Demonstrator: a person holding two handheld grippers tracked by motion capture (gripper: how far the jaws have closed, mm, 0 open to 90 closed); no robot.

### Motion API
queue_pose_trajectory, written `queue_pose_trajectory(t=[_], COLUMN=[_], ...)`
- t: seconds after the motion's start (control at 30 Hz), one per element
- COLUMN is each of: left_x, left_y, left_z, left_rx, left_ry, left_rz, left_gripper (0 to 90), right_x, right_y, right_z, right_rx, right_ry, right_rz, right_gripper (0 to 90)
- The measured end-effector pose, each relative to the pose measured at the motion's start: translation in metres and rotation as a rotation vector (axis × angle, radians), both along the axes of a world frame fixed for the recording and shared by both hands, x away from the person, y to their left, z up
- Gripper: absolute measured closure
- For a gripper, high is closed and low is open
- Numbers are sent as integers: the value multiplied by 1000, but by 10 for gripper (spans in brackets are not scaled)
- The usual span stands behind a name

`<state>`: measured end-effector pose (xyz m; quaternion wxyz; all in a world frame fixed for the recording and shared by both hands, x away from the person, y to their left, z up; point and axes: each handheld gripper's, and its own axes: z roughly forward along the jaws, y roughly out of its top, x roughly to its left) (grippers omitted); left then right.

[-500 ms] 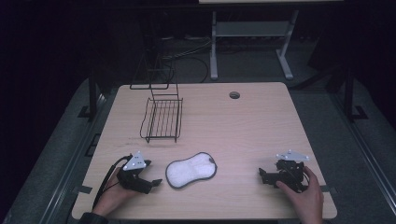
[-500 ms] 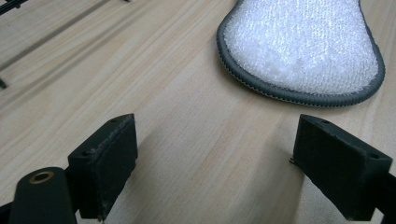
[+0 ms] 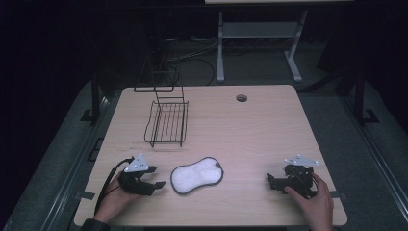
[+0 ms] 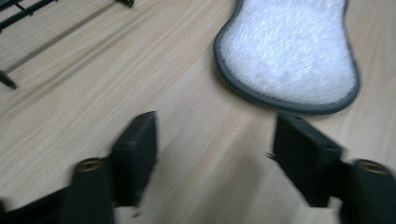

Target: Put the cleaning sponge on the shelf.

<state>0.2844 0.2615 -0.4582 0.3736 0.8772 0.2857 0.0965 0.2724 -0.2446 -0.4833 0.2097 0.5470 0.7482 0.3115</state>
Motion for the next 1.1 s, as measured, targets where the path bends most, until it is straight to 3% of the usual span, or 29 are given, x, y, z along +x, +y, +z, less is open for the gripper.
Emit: queue_pose_trajectory(t=[0.27, 0.37, 0.7, 1.1], left_x=[-2, -1, 11, 30], left_y=[-12, -19, -52, -92], left_z=[12, 18, 27, 23], left_rx=[-56, -97, -108, -101], left_ry=[50, 62, 60, 65], left_rz=[-52, -71, -130, -171], left_gripper=[762, 897, 898, 898], right_x=[0, 0, 0, 0], right_y=[0, 0, 0, 0], right_z=[0, 0, 0, 0], right_rx=[1, 0, 1, 1], right_ry=[1, 1, 1, 1], right_rz=[-1, 0, -1, -1], right_gripper=[0, 0, 0, 0])
